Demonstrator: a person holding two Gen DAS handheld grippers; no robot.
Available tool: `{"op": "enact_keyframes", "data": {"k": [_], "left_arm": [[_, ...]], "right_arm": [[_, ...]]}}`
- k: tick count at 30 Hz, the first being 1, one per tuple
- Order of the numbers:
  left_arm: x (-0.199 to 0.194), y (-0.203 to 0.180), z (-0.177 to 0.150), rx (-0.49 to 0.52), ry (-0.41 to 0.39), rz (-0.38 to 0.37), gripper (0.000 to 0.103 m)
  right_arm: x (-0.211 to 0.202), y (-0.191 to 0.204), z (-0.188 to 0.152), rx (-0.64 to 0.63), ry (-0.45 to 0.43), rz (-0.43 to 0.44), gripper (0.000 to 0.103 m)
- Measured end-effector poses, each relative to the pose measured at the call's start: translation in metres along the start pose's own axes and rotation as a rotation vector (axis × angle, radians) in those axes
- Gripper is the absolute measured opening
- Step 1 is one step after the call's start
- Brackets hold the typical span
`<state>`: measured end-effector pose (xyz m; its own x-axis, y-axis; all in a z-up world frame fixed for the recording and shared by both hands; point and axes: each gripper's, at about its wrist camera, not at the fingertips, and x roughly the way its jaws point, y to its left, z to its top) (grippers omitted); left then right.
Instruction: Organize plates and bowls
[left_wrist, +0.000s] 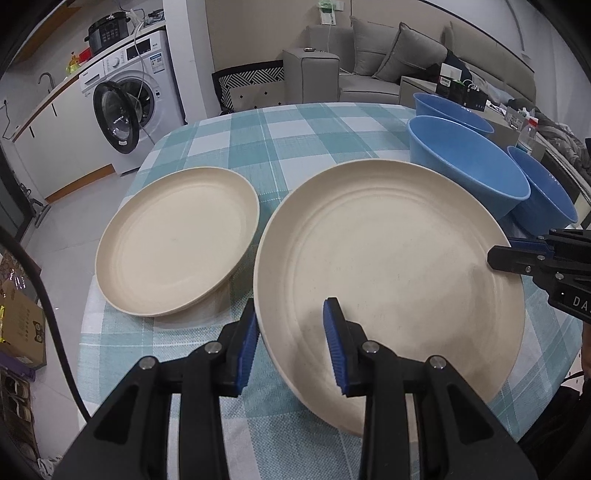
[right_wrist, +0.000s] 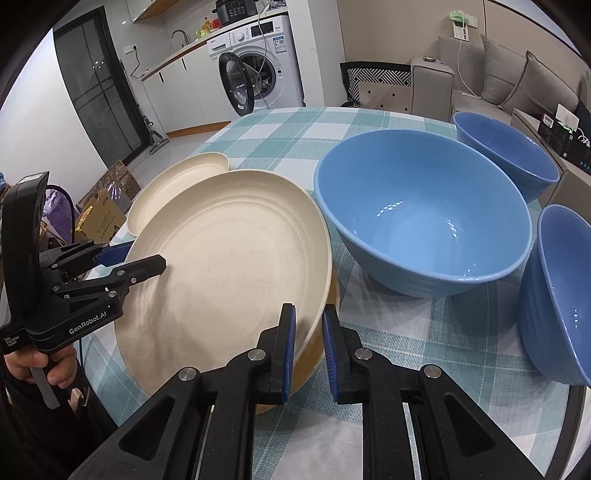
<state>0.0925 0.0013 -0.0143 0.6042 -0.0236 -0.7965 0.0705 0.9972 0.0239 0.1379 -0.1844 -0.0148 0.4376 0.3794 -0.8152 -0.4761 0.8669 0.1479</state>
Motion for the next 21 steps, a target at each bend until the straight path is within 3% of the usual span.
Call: {"op": "enact_keyframes", "data": {"k": [21], "left_arm": [[0.014, -0.007, -0.005, 0.054, 0.056, 0.025, 0.036]], "right_arm": [[0.022, 0.011, -0.007, -0.057, 0.049, -0.091, 0.019]]}}
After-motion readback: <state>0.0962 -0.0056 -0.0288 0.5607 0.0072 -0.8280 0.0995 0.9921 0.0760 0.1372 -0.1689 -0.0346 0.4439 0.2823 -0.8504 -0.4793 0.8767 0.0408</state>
